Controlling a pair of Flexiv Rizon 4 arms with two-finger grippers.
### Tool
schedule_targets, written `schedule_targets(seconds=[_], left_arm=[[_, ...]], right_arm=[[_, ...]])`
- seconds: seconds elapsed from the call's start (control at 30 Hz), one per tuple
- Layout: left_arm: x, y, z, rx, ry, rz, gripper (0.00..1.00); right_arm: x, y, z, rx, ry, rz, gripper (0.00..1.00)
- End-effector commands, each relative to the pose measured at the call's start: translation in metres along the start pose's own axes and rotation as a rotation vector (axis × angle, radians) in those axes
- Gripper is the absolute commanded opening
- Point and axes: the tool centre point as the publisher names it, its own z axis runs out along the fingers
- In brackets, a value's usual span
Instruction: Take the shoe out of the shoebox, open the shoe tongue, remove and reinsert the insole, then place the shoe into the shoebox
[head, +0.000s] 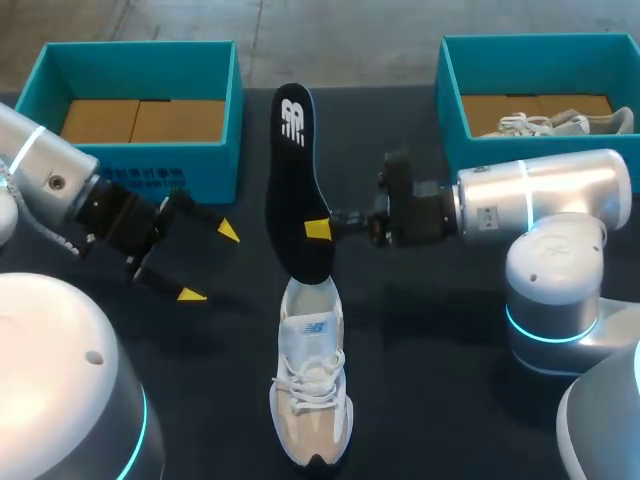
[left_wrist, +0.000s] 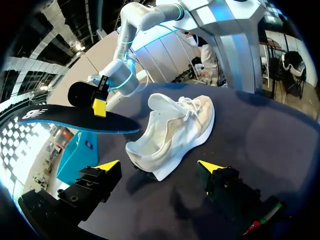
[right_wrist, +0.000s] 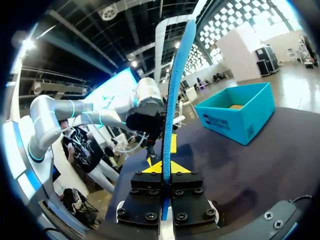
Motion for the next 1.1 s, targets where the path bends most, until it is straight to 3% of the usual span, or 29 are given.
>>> schedule_targets(seconds=[0.03, 0.47, 1.1], left_arm=[[0.0, 0.0, 0.0, -0.002, 0.002, 0.0, 1.0], [0.004, 0.024, 0.02, 0.012, 0.006, 0.016, 1.0], [-0.002, 0.037, 0.044, -0.012, 0.079, 0.052, 1.0]], right_arm=[[0.0, 0.0, 0.002, 0.0, -0.002, 0.0, 0.0], [-0.013, -0.026, 0.009, -0.059, 0.054, -0.035, 0.0], [-0.013, -0.025, 0.013, -0.05, 0.058, -0.097, 0.0]])
